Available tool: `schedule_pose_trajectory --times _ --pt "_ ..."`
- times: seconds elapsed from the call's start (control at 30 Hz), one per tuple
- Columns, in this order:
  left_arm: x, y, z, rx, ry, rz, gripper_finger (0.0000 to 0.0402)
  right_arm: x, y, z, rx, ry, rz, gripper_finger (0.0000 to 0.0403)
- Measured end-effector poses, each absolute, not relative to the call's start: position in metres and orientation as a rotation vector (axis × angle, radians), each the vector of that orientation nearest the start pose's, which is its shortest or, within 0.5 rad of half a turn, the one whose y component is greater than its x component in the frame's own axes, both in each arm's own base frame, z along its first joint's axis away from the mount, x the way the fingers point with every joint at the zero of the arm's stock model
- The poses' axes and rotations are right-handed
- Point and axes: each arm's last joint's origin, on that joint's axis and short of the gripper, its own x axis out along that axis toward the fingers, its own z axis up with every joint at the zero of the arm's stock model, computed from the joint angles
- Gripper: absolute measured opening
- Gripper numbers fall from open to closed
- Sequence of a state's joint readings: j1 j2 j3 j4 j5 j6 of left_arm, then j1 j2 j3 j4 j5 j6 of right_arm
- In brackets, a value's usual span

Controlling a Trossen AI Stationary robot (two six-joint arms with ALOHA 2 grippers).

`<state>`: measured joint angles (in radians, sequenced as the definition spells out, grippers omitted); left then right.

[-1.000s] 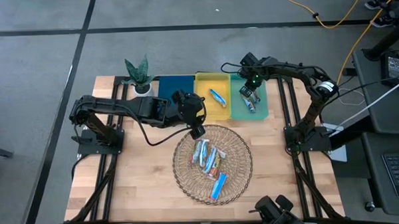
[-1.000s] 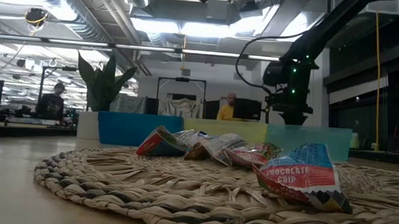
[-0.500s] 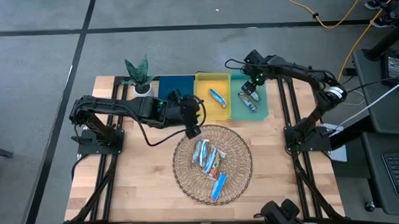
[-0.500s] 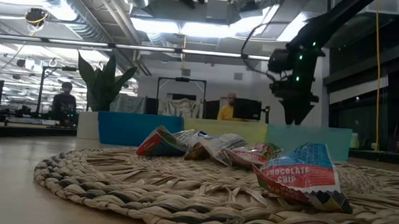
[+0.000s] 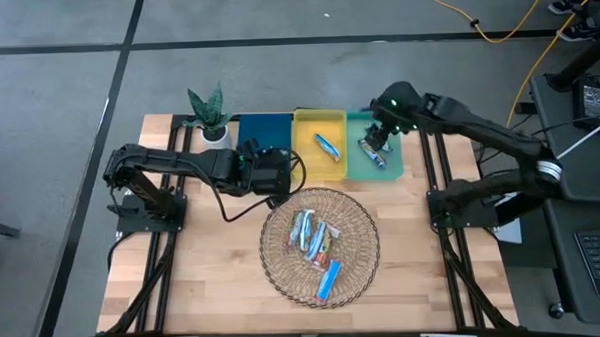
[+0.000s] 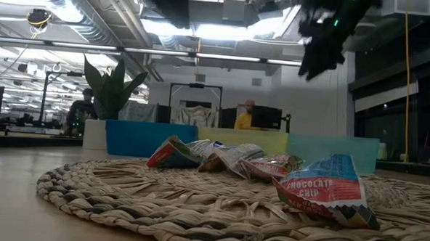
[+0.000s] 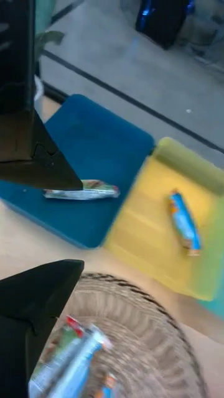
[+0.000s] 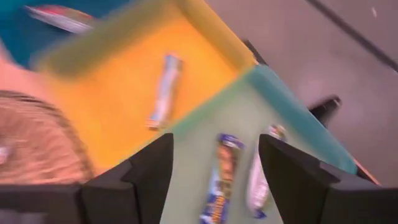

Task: Pick and place Granola Bars by type
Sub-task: Put the red granola bar into the blue bin

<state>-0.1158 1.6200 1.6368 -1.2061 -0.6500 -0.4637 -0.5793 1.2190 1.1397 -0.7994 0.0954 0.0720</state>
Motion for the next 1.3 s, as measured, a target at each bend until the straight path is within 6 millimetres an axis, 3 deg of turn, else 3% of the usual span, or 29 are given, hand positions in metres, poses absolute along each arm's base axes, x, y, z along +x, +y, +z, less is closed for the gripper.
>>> schedule_pose_trajectory --times 0.23,0.4,0.57,0.73,0.9,1.13,1.3 --pt "0.297 -0.019 0.304 -0.062 1.008 0.663 0.0185 0.194 -0.065 0.349 0.144 0.696 -0.560 0.0226" --pt "0.285 -0.022 0.283 -0.235 0.887 0.524 0.0185 0.188 -0.020 0.361 0.066 0.590 -0.502 0.0224" --pt "0.276 -0.023 0.263 -0.342 0.786 0.418 0.0185 0.191 0.018 0.341 0.038 0.485 -0.420 0.0224" --pt "0.273 -0.026 0.248 -0.389 0.824 0.319 0.0185 0.198 0.050 0.314 0.065 0.377 -0.261 0.0224" --pt "0.272 -0.028 0.246 -0.348 0.853 0.240 0.0185 0.199 0.067 0.306 0.094 0.305 -0.176 0.0224" --pt "0.278 -0.030 0.242 -0.301 0.862 0.149 0.0187 0.198 0.069 0.305 0.172 0.293 -0.177 0.0224" --pt "0.287 -0.032 0.230 -0.333 0.892 0.112 0.0222 0.197 0.071 0.305 0.153 0.297 -0.163 0.0224"
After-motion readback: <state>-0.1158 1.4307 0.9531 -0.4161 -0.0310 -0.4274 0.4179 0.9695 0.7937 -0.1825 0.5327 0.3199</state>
